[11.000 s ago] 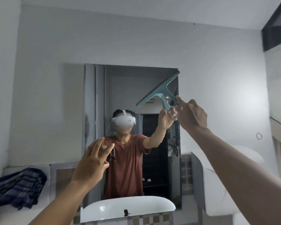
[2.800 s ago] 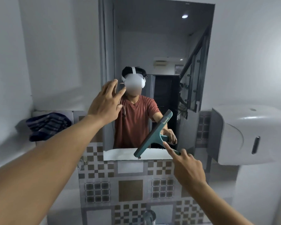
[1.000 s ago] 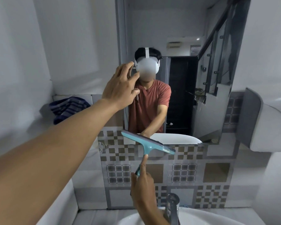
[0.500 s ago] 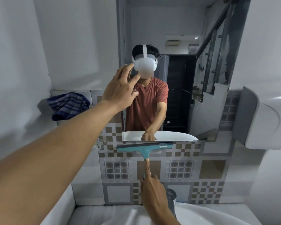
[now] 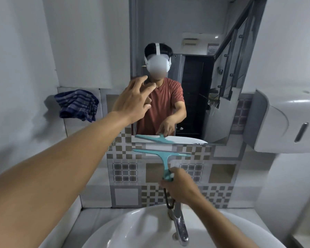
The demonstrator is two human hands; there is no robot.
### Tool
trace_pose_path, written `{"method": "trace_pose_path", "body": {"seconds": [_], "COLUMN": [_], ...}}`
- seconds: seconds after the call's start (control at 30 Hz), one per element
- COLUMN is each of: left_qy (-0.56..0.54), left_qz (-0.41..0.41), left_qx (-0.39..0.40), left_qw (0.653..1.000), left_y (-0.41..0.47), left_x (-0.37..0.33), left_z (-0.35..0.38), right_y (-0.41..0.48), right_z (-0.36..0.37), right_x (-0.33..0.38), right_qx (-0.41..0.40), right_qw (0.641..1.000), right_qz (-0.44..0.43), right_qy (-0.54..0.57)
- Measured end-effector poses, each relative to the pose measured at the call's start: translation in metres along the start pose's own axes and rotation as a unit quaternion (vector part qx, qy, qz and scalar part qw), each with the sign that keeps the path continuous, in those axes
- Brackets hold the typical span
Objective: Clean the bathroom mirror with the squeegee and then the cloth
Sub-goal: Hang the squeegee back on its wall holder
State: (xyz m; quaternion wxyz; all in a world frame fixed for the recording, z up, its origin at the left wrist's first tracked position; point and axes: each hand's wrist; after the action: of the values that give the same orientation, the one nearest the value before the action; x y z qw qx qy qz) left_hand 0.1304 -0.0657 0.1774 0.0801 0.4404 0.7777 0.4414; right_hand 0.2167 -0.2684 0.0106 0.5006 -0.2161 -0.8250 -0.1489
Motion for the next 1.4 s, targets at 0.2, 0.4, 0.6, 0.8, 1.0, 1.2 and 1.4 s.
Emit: {"method": "trace_pose_path", "body": {"seconds": [0.2,0.4,0.6,0.8,1.0,1.2,1.4], "left_qy": [-0.169,-0.266,-0.312,-0.374,-0.413,-0.432,-0.416], "left_qz": [0.014,0.018,0.009,-0.069,-0.188,-0.252,-0.284], "left_qx": [0.093,0.198,0.231,0.215,0.193,0.160,0.113], "left_qw": [0.981,0.943,0.922,0.899,0.870,0.851,0.857], "left_y": [-0.038,-0.067,-0.079,-0.088,-0.106,-0.128,-0.146], "left_x": [-0.052,-0.106,-0.128,-0.121,-0.095,-0.071,-0.034], "left_z": [-0.019,-0.032,-0.033,-0.042,-0.044,-0.051,-0.045], "right_y": [-0.023,-0.029,-0.031,-0.029,-0.020,0.003,0.027], "right_z": [-0.062,-0.103,-0.121,-0.123,-0.102,-0.057,-0.004], "right_x": [0.029,0.048,0.064,0.079,0.089,0.100,0.103], "right_qx": [-0.013,-0.044,-0.058,-0.029,-0.020,-0.012,0.024], "right_qw": [1.000,0.998,0.996,0.995,0.974,0.969,0.967], "right_qz": [0.013,-0.009,-0.049,-0.085,-0.150,-0.193,-0.209], "right_qy": [0.022,-0.048,-0.039,0.053,0.167,0.153,0.144]}}
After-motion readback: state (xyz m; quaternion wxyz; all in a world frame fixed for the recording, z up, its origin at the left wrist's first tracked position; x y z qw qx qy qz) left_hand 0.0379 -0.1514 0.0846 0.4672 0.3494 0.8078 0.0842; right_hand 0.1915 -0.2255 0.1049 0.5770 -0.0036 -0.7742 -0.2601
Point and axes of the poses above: each hand's wrist, its own y-axis towards the middle knuckle, its own z-axis out of the palm, x = y × z, and after that the axes turned 11 degrees about y, right-handed
